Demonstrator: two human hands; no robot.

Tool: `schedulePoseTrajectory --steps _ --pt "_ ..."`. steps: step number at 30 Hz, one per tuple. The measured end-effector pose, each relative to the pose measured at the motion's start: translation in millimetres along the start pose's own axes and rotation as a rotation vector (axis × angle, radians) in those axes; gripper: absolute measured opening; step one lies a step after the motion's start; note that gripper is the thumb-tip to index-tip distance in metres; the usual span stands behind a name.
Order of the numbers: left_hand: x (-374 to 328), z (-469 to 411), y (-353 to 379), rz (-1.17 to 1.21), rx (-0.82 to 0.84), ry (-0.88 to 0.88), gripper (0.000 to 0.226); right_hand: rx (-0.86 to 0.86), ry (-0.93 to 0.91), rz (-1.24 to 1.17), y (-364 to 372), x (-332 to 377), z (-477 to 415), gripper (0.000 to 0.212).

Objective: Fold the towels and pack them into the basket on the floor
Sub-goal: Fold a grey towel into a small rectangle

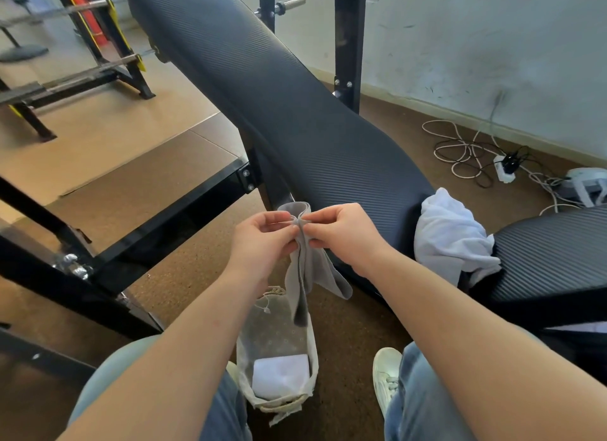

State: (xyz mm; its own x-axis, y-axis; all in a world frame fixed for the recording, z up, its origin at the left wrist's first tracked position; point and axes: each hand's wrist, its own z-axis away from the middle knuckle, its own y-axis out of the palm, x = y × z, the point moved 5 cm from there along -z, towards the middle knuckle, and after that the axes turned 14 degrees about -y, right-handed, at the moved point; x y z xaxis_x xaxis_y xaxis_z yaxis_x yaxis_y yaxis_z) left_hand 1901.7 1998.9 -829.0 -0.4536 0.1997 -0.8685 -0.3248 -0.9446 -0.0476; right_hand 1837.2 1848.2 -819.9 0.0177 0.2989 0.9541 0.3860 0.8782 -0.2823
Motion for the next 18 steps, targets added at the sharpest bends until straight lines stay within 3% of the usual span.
schedulePoseTrajectory --steps 6,13,18 --pt "0.0 -1.6 1.2 0.056 0.001 -0.010 0.024 -0.140 -0.049 0.089 1.4 -2.5 -2.1 0.012" --pt "-0.4 2.9 3.6 0.167 0.089 -0.078 0.018 -0.039 -0.241 0.332 14.6 8.8 3.4 0.027" --pt "-3.4 2.1 5.8 0.058 0.185 -0.110 0.027 -0.052 -0.268 0.407 9.1 11.1 0.5 0.015"
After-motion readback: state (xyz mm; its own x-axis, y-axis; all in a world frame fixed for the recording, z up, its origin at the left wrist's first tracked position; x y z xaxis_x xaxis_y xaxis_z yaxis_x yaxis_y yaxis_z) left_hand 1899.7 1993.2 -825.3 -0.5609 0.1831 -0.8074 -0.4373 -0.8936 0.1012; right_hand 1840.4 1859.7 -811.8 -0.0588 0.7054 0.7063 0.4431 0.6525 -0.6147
